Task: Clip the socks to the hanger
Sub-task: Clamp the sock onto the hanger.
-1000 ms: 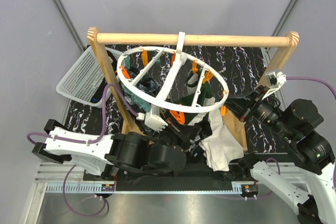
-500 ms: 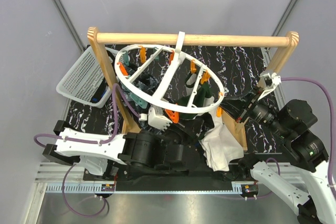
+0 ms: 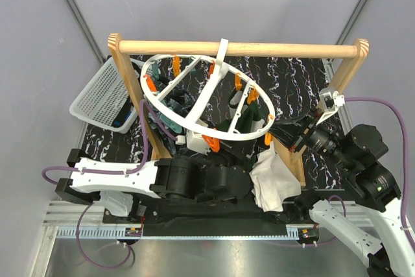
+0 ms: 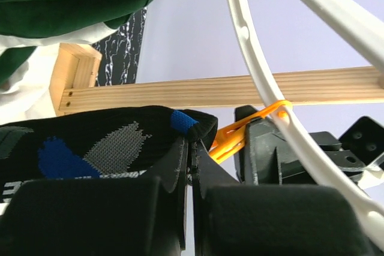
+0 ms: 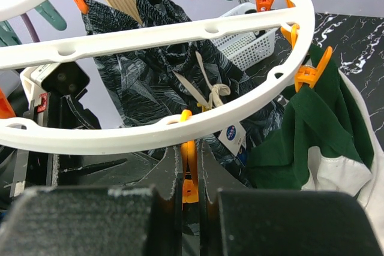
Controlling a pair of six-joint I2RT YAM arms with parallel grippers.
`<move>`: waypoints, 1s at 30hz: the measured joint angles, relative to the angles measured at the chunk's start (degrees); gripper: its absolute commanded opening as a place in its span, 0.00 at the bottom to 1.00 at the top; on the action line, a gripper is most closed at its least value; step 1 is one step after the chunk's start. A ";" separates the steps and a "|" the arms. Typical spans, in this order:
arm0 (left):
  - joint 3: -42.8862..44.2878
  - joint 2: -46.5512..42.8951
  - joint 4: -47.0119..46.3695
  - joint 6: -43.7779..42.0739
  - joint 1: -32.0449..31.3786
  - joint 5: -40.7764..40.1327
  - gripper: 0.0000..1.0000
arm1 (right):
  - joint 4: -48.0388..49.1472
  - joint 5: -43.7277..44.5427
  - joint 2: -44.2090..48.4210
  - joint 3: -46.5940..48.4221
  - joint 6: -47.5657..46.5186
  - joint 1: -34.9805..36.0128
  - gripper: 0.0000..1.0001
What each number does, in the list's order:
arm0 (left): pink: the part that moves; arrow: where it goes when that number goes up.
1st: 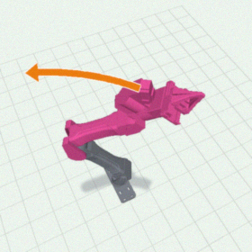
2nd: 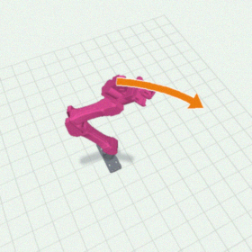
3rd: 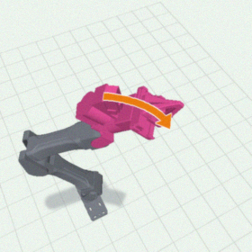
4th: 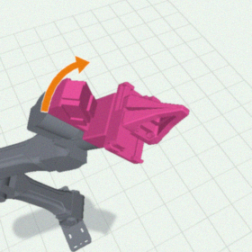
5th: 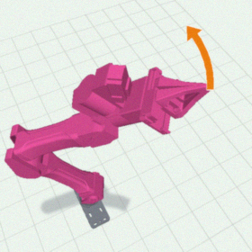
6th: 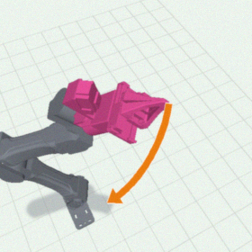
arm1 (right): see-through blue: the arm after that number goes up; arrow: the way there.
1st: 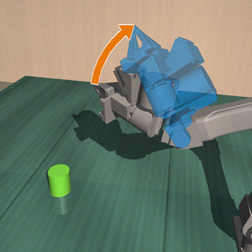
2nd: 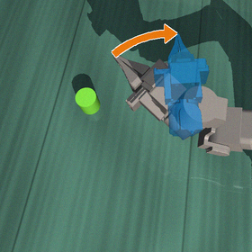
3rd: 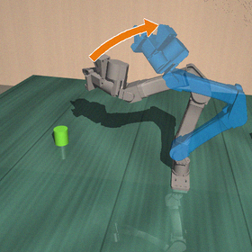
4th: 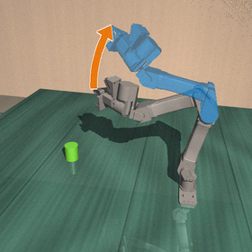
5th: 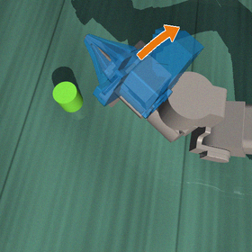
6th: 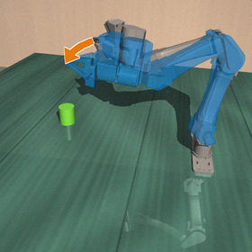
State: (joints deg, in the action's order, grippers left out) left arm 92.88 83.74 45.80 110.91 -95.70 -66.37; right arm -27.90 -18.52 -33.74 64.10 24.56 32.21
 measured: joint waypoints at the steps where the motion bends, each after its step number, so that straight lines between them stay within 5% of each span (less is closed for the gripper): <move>1: -0.02 0.00 -0.50 -0.31 0.13 0.11 0.00 | 0.13 -0.09 0.09 -0.15 0.02 0.00 0.00; 30: -11.23 -4.79 -29.35 -16.24 0.92 1.60 0.00 | 2.80 1.55 2.51 -2.34 1.62 0.00 0.00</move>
State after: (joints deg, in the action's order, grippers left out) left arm 81.65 78.96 16.45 94.67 -94.78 -64.77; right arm -25.10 -16.97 -31.22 61.76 26.17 32.21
